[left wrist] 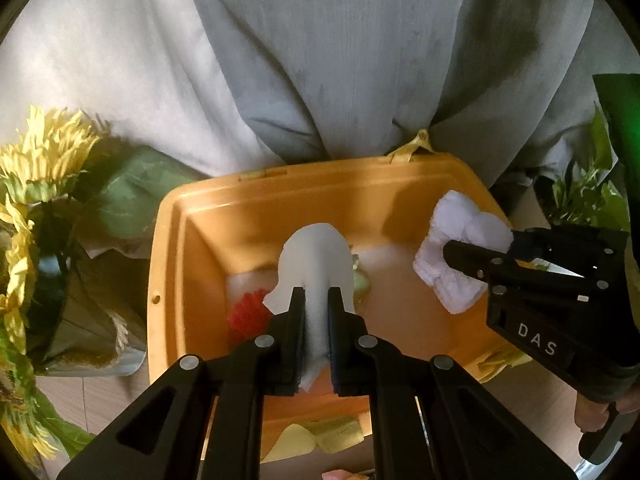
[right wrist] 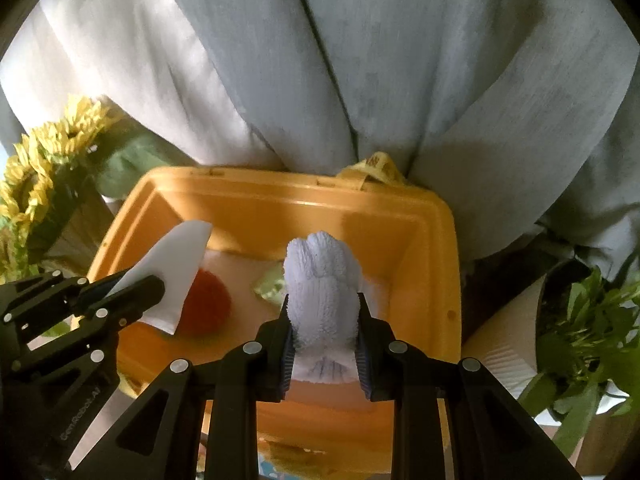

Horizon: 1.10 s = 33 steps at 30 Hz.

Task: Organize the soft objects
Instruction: 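Lower the held cloth and headband into the crate and open both tools, then withdraw both tools from the crate toward the remaining toys on the table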

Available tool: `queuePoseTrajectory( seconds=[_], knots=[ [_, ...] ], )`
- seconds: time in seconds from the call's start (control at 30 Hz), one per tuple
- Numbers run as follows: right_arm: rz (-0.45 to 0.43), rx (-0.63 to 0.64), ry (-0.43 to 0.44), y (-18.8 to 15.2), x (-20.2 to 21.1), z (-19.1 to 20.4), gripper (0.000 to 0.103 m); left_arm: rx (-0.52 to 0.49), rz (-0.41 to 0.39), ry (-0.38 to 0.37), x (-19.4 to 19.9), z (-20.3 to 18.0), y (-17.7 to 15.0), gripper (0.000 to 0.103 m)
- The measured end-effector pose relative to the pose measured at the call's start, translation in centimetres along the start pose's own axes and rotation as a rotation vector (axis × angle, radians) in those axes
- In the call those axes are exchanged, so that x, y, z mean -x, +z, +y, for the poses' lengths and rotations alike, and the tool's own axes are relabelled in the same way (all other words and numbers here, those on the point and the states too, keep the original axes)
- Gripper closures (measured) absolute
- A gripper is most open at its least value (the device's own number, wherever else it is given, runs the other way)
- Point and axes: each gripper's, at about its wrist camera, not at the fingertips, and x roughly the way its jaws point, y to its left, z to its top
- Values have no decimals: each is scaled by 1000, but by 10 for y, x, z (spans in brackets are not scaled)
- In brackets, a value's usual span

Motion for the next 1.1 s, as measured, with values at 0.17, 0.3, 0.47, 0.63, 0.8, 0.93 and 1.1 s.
queuePoseTrajectory(
  seconds=[0.17,0.3,0.47,0.63,0.8,0.93,1.1],
  knots=[
    [10,-12,6,-3,-3,-2,64,-1,-5,6,0,0,-2,74],
    [2,-31,-3,-4,0,-4,53,-3,-13,16,3,0,-4,65],
    [-24,-36,-15,-7,11,-7,53,5,-48,50,15,3,-7,54],
    [-69,-22,-50,-12,29,-5,52,9,-97,93,36,2,-13,49],
    [-123,-16,-83,-23,54,-3,48,-3,-160,129,64,-2,-23,43],
    [-155,-30,-73,-32,75,-4,42,1,-202,137,85,-5,-30,41],
    [-193,-38,-76,-45,102,1,36,17,-269,140,116,-10,-47,37]
  ],
)
